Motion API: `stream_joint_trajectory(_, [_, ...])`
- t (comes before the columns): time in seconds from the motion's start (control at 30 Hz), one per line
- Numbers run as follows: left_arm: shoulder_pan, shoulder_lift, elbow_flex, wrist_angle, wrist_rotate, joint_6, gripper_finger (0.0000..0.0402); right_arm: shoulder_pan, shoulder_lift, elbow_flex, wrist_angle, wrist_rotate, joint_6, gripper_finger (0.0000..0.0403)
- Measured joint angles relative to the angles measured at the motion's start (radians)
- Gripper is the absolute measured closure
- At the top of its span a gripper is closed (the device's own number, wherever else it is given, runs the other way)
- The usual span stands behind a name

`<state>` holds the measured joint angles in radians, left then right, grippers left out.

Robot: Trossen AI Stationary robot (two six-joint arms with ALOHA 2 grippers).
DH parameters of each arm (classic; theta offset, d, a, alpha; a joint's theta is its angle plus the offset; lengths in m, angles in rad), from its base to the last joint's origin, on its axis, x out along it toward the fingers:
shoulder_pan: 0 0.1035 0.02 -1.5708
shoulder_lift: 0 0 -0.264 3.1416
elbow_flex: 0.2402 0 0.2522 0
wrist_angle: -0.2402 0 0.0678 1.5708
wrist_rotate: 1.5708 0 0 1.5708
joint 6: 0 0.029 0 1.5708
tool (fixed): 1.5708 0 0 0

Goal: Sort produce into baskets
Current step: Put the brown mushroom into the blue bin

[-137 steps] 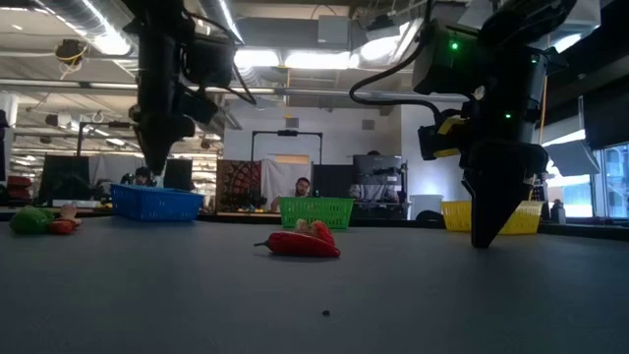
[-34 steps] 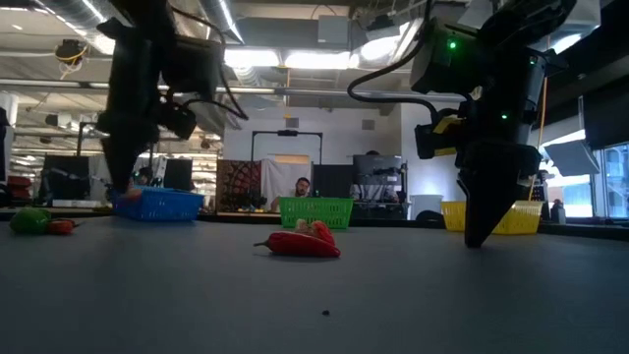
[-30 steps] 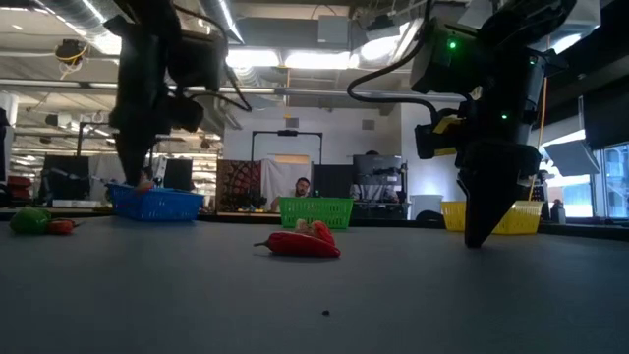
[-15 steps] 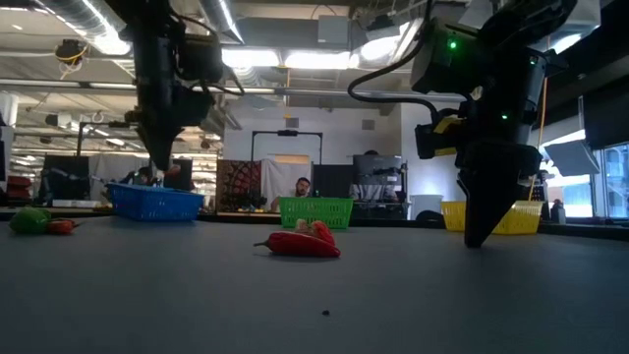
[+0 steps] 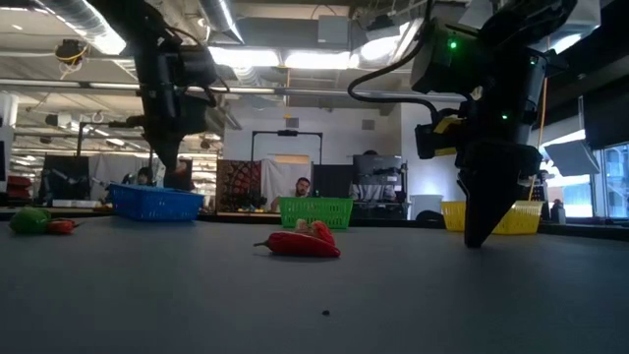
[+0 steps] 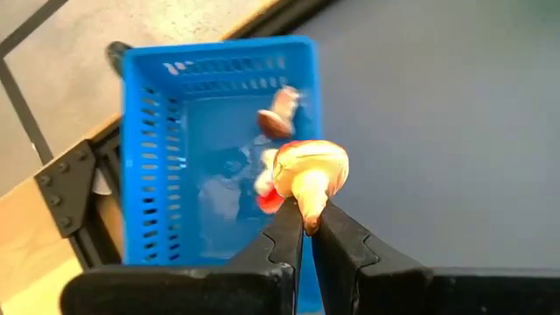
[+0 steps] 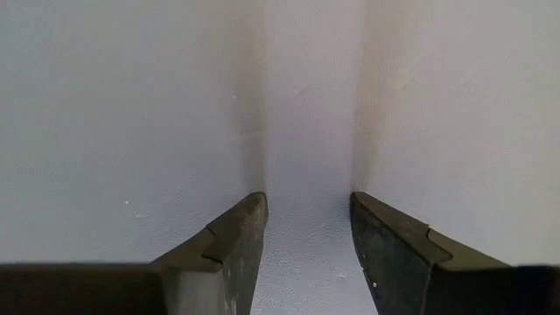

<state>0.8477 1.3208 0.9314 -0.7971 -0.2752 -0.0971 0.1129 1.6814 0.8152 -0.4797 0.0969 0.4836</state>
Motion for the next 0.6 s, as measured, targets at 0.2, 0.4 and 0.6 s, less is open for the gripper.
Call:
stream_joint_trajectory(0.2, [0.056,0.004,-0.012,0.024,0.000,0.051,0.0382,0.001,0.000,0.000,0.003,0.009,-0.004,0.0228])
stream_joint_trajectory(0.4, [0.085,0.004,-0.045,0.054,0.001,0.062,0.0382,0.001,0.000,0.000,0.004,0.013,-0.004,0.0228])
stream_joint_trajectory(0.6, [0.109,0.004,-0.047,0.053,0.001,0.038,0.0351,0.001,0.000,0.000,0.004,0.014,-0.004,0.0228])
